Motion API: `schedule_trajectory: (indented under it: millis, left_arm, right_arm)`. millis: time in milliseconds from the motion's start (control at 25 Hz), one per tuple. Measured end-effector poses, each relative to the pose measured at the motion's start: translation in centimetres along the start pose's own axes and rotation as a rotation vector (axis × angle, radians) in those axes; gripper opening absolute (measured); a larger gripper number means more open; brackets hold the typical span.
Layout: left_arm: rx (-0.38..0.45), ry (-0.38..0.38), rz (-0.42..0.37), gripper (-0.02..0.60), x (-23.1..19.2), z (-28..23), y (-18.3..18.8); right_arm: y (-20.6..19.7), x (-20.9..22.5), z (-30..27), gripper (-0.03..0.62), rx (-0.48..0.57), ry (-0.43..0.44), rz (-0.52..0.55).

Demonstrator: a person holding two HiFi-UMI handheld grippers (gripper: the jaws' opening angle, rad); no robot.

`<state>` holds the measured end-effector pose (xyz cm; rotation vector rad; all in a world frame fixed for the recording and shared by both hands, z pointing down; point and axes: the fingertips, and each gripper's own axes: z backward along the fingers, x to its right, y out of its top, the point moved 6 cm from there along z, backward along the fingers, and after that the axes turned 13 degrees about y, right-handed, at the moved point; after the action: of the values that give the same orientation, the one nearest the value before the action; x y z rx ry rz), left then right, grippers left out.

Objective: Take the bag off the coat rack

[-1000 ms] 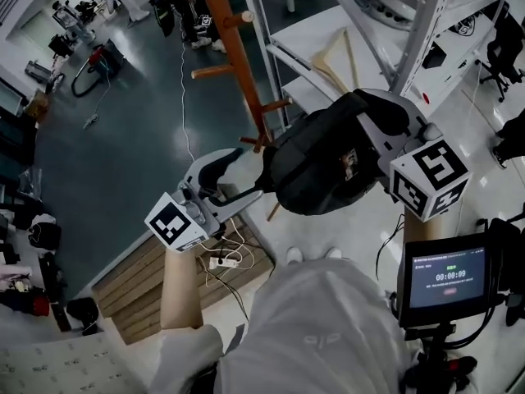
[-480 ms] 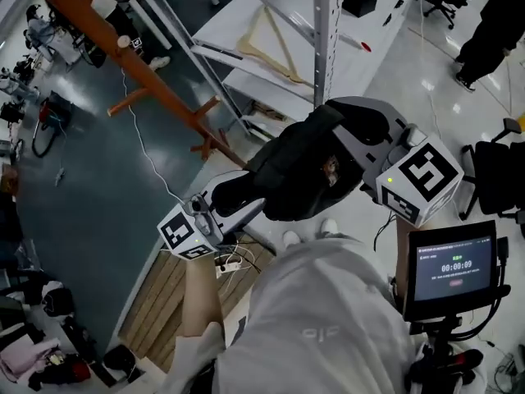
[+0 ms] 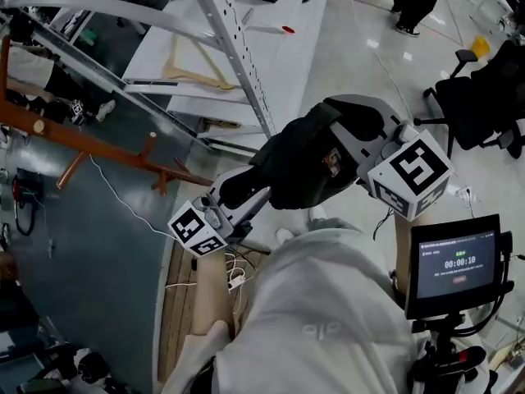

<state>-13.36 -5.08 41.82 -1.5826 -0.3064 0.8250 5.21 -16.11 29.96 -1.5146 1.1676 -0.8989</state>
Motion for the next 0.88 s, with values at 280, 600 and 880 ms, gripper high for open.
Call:
schedule_trajectory:
  millis: [280, 600, 880]
  left_arm:
    - [-0.019, -0.060, 0.082, 0.156, 0.0, -5.5, -1.0]
    - [-0.034, -0.085, 0.168, 0.155, -0.2, -10.0, -2.2]
    - [-0.052, -0.101, 0.211, 0.153, 0.3, -11.7, -3.0]
  right_arm:
    - [-2.0, 2.4, 4.4, 0.044, -0.019, -0.164, -0.039]
    - [-3.7, 4.1, 7.4, 0.043, -0.038, -0.300, -0.069]
    - [-4.7, 4.5, 8.8, 0.043, -0.046, -0.363, -0.091]
